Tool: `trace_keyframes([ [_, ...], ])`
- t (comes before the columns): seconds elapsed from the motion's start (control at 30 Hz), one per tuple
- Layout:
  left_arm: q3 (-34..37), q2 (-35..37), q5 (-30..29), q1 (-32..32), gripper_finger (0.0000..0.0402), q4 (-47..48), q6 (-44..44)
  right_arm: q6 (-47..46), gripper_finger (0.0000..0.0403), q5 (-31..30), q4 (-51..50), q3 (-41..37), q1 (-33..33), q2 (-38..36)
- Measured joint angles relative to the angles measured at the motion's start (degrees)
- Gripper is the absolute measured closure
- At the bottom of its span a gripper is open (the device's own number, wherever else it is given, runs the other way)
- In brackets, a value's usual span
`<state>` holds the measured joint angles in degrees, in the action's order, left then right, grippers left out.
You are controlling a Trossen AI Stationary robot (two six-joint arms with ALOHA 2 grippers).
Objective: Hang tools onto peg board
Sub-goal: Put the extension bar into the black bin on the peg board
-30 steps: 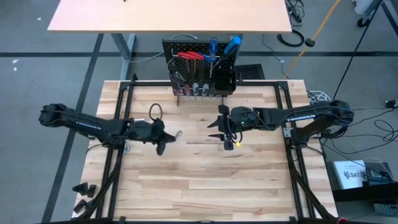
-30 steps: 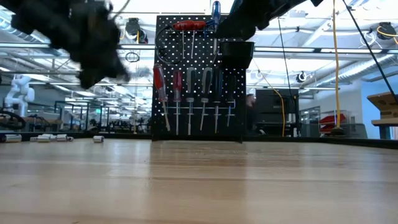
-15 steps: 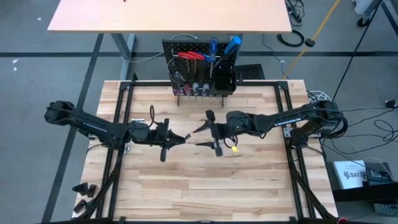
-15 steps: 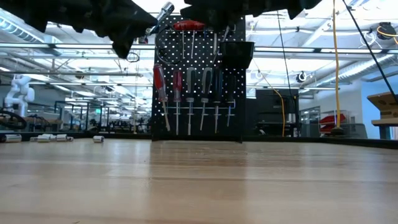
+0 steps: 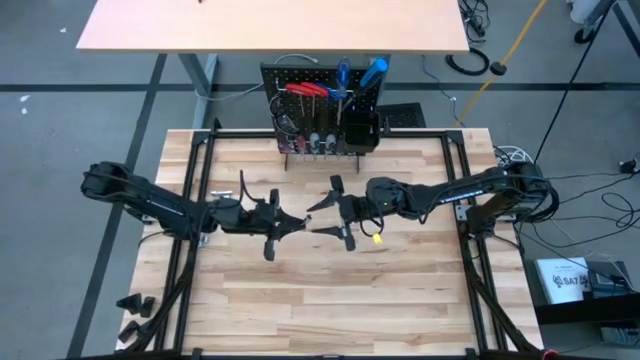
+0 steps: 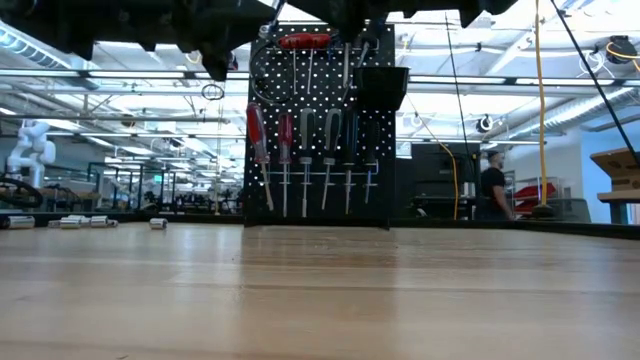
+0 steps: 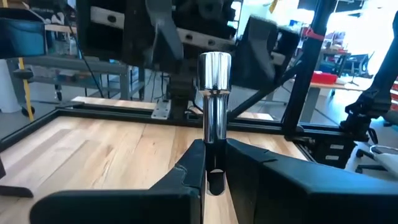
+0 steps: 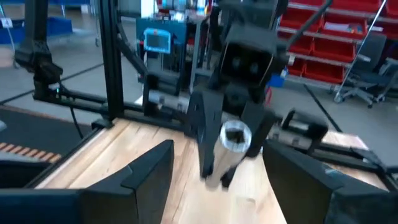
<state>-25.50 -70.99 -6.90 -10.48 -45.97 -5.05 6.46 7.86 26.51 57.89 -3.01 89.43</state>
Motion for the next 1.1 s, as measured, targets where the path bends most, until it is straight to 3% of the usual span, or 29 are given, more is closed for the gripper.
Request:
trace_keyframes([
  [0.43,0.0,-2.5,-2.4,0.0,0.0361,-3.8,1.0,-0.9,0.0171,-0.3,5.4,0.0,-0.1,3.3],
  [0.6,0.0,-2.4,-2.4,0.0,0.0361,-3.7,1.1,-0.8,0.0219,-0.6,5.4,0.0,-0.1,3.3],
  [0.83,0.0,-2.4,-2.3,0.0,0.036,-3.6,1.6,0.5,0.0347,-0.8,5.3,0.0,0.0,3.3],
  [1.1,-0.1,-2.4,-4.0,0.1,0.0291,-0.4,1.2,2.4,0.0347,-4.8,0.7,-0.1,0.4,0.7],
])
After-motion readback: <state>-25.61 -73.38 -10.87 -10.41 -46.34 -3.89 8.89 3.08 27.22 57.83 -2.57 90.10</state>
